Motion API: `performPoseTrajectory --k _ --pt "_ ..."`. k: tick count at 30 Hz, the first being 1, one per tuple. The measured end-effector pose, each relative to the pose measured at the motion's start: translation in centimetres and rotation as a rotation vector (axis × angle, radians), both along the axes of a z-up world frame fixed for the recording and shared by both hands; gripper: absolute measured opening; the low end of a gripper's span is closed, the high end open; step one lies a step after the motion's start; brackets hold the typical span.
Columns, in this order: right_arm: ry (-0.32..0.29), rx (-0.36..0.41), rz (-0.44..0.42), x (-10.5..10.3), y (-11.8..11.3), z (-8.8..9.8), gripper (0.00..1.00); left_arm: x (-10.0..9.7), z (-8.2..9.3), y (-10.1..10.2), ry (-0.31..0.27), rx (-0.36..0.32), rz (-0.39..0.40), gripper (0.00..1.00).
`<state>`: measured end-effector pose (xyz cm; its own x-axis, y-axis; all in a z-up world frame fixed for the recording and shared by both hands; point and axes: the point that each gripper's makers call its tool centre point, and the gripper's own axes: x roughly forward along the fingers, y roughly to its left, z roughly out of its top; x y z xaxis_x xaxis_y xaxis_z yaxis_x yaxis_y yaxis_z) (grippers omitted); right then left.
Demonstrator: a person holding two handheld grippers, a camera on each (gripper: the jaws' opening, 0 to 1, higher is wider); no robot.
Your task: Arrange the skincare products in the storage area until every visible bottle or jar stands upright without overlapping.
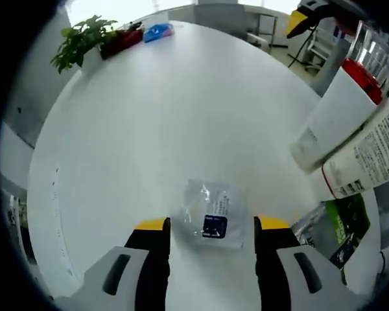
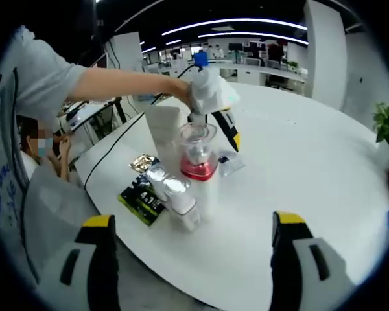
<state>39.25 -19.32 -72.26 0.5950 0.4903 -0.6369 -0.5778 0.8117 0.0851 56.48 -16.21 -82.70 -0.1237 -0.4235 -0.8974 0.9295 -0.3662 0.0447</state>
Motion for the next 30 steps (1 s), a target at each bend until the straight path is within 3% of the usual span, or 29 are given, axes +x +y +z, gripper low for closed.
performPoseTrajectory --k 10,14,30 --pt "0.002 0.000 0.000 0.0 0.0 -0.1 1.00 0.1 -0.2 -0.1 0.033 0.031 -0.028 0.46" --pt "0.002 -0.003 0.003 0.0 0.0 -0.1 1.00 1.0 -0.4 -0.2 0.031 0.041 -0.013 0.41" --pt "-0.011 -0.008 -0.004 -0.3 -0.1 0.4 1.00 0.5 -0.5 0.0 0.041 0.061 0.022 0.37"
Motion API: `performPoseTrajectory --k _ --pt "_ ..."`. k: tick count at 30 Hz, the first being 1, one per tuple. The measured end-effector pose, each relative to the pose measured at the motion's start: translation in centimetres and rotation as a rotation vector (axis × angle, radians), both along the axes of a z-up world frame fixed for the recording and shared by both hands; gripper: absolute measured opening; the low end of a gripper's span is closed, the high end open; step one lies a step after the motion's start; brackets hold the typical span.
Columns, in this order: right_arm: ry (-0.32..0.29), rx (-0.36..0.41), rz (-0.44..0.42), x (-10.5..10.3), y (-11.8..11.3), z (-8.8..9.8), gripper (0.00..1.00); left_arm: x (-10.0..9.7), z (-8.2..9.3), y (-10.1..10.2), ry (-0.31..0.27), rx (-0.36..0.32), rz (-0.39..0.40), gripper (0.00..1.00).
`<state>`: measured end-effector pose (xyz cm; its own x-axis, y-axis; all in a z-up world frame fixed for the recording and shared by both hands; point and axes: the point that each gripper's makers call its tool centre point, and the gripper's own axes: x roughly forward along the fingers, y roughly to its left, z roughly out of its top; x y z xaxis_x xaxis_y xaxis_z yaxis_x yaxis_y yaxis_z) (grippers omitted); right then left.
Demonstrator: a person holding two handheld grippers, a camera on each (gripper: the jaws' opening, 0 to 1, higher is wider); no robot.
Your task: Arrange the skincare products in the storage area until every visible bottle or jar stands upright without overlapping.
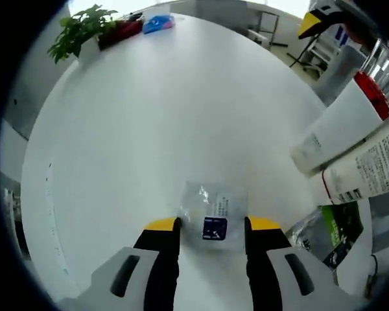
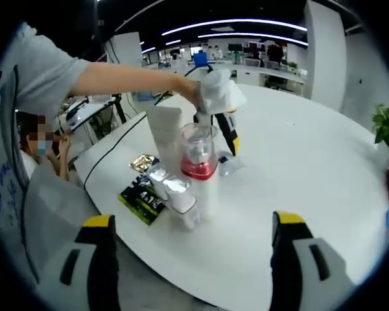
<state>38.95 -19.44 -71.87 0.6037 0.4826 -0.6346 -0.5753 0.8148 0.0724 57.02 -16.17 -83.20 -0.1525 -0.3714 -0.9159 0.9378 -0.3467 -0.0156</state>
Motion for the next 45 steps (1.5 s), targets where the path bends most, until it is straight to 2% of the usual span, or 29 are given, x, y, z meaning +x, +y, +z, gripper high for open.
performPoseTrajectory --k 3,8,18,32,38,45 --pt "-0.004 -0.004 0.000 0.0 -0.1 0.1 1.00 0.1 0.2 0.2 -0.004 0.000 0.007 0.37" --pt "-0.010 -0.004 0.008 -0.1 0.3 0.3 1.00 -1.5 1.1 1.1 -0.004 -0.006 0.031 0.37" --pt "-0.021 -0.008 0.012 -0.1 0.5 0.8 1.00 -2.0 2.0 3.1 -0.013 -0.004 0.094 0.37" --pt "-0.046 0.005 0.043 -0.2 1.6 1.8 1.00 -1.7 3.1 6.1 -0.026 0.001 0.203 0.37" --pt "-0.047 -0.004 0.046 -0.3 1.7 2.0 1.00 -1.9 3.9 7.4 -0.035 0.001 0.230 0.37" --pt "-0.050 -0.019 0.050 -0.5 1.7 2.2 1.00 -2.1 3.9 8.4 -0.043 0.000 0.252 0.37"
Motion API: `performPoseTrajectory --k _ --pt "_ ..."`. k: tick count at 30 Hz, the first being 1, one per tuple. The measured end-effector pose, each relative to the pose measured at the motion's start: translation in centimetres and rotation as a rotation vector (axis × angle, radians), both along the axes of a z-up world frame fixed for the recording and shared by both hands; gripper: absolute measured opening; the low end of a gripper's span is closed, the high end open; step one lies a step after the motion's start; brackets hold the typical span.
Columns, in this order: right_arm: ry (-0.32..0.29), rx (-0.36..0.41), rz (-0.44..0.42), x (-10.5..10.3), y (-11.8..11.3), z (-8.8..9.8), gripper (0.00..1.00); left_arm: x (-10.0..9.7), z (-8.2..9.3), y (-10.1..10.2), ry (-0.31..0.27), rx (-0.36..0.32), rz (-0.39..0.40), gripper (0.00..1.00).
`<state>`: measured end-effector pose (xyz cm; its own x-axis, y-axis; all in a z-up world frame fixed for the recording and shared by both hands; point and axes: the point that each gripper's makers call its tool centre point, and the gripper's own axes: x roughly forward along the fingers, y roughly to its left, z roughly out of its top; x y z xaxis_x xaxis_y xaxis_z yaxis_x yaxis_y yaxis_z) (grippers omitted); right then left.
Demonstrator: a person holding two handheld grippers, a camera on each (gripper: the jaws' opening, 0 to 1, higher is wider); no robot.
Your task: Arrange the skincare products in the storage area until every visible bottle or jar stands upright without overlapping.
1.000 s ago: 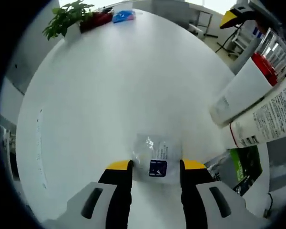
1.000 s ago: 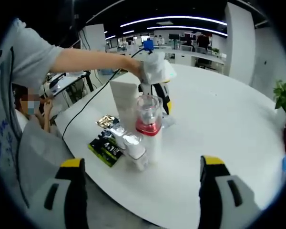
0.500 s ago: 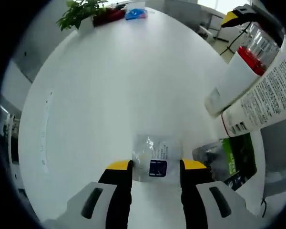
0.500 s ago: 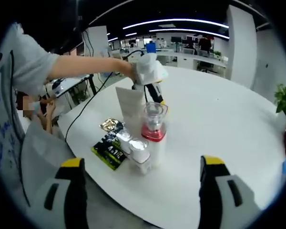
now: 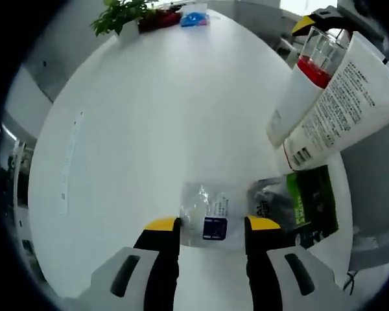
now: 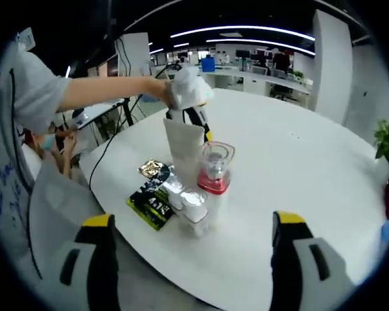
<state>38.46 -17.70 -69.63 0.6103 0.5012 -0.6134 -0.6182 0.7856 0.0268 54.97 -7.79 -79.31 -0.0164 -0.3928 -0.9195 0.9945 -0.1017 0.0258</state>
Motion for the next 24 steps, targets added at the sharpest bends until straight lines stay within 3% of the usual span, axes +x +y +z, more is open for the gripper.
performPoseTrajectory --k 24 --pt "-0.026 -0.019 0.024 -0.6 0.6 0.7 1.00 -3.4 1.7 3.0 -0.023 -0.017 0.065 0.37"
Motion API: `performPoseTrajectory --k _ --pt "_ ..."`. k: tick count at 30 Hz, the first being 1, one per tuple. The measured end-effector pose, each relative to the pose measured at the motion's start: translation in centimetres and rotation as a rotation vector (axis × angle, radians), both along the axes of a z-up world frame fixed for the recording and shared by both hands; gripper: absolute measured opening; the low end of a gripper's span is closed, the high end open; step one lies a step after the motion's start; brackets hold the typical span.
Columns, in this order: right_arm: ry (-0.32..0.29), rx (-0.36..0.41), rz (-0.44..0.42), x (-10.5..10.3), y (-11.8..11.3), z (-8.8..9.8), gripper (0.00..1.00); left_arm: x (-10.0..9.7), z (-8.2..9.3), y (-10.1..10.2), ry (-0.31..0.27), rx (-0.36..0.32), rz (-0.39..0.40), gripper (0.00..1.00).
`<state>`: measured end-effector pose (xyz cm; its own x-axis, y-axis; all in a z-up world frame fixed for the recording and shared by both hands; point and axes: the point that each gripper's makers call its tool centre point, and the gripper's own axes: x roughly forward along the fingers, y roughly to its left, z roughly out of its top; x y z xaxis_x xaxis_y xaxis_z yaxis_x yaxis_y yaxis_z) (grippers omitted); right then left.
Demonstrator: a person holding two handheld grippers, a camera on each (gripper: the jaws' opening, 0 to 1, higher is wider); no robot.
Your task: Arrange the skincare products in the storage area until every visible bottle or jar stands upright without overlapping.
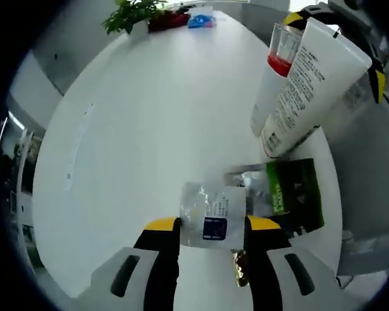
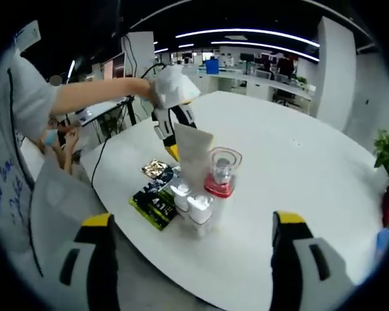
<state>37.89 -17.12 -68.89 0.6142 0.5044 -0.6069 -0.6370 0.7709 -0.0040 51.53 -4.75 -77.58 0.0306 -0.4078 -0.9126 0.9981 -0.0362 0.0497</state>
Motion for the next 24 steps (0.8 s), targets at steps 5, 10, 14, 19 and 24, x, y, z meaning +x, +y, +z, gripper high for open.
performPoseTrajectory --k 5,10,14,19,24 --pt "-0.003 -0.006 0.000 -0.1 0.0 0.1 1.00 -0.6 0.0 1.2 -0.001 0.012 0.012 0.37" --pt "-0.008 -0.009 -0.010 -0.2 -0.2 0.3 1.00 -1.1 0.1 1.8 -0.001 0.006 0.032 0.37" --pt "-0.012 -0.009 -0.011 -0.3 -0.2 0.6 1.00 -1.0 0.1 2.3 -0.005 0.009 0.043 0.37" --pt "-0.018 -0.015 -0.009 -0.4 -0.2 0.8 1.00 -1.5 0.2 2.8 -0.003 0.005 0.058 0.37" --pt "-0.024 -0.011 -0.014 -0.4 -0.1 1.0 1.00 -2.2 0.3 3.1 -0.003 -0.001 0.073 0.37"
